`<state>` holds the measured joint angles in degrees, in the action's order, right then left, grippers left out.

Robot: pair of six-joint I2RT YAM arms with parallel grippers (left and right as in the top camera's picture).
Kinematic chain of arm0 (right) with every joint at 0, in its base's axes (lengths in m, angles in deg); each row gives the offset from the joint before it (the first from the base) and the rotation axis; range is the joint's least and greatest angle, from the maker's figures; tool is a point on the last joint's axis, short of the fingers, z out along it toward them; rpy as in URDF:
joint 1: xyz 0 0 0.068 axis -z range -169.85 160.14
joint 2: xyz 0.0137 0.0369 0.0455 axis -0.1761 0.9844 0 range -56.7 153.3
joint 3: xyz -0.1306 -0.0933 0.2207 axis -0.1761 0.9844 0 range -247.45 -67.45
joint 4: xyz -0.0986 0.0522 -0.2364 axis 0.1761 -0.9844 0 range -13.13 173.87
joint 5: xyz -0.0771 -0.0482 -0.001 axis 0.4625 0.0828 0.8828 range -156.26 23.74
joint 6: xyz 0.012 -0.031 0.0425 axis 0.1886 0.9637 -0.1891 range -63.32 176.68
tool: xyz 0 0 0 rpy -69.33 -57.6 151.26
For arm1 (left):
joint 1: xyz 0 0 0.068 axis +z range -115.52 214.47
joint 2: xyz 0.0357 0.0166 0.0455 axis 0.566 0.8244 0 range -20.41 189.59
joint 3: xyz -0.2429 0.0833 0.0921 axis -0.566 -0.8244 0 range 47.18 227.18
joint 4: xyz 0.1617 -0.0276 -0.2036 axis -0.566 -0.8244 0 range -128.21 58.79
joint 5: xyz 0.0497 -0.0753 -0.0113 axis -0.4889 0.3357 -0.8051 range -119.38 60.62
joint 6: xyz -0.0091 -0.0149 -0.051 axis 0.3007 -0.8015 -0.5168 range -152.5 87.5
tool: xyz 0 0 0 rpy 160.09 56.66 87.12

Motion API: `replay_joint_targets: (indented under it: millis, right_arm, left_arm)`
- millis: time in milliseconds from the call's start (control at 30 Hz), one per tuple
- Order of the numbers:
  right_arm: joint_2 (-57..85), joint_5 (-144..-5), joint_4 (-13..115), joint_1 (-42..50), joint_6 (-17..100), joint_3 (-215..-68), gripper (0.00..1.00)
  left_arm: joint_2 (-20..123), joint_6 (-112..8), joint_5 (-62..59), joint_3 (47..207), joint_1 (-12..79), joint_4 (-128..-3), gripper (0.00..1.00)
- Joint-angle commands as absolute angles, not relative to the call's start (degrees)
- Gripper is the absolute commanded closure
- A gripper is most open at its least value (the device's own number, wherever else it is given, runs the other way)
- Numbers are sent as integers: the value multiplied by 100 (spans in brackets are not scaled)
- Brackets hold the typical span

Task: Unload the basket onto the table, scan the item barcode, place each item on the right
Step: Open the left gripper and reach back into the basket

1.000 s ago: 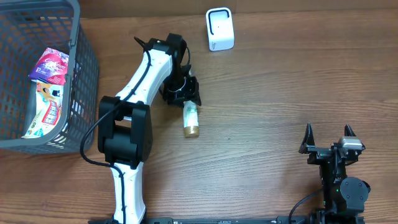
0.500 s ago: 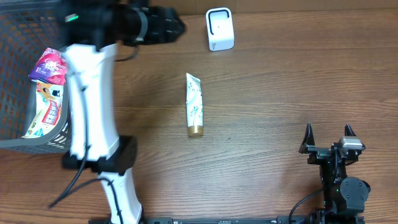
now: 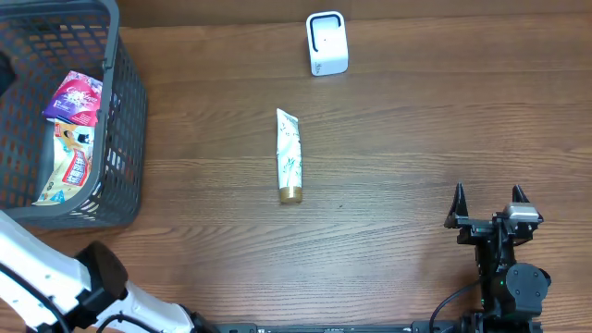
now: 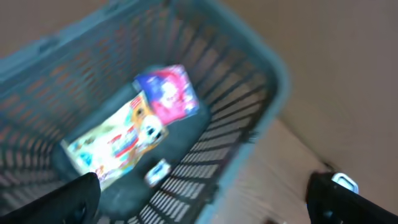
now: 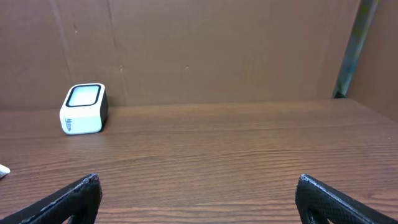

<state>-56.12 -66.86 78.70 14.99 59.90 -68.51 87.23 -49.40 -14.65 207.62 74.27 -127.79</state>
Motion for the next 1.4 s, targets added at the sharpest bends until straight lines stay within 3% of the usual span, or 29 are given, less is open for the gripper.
replay_joint_targets:
  millis: [0, 33, 67, 233, 567, 800, 1367]
  right_arm:
    - [-5654, -6632, 7905, 1470, 6014, -6792, 0]
    - [-5654, -6632, 7905, 1470, 6014, -6792, 0]
    - [-5654, -6632, 7905, 1470, 6014, -6792, 0]
    - [-5654, -6632, 7903, 1470, 6014, -6792, 0]
    - [-5654, -6632, 7905, 1470, 6014, -6792, 0]
    - [-5654, -6632, 7905, 1470, 6014, -6792, 0]
    - [-5654, -6632, 7905, 1470, 6014, -6792, 0]
  left_arm:
    - [9212, -5063, -1494, 20106, 7660, -12785, 8]
    - [9444, -4822, -1465, 19947, 7652, -12746, 15]
    - [9590, -4599, -1396, 19879, 7610, -12733, 15]
    - [10362, -4075, -1358, 19713, 7256, -12803, 14]
    - [10672, -4363, -2552, 18587, 6624, -12197, 15]
    - [10681, -5074, -4611, 17879, 6546, -11684, 13]
    - [10681, -4040, -4241, 14826, 6463, -8584, 9]
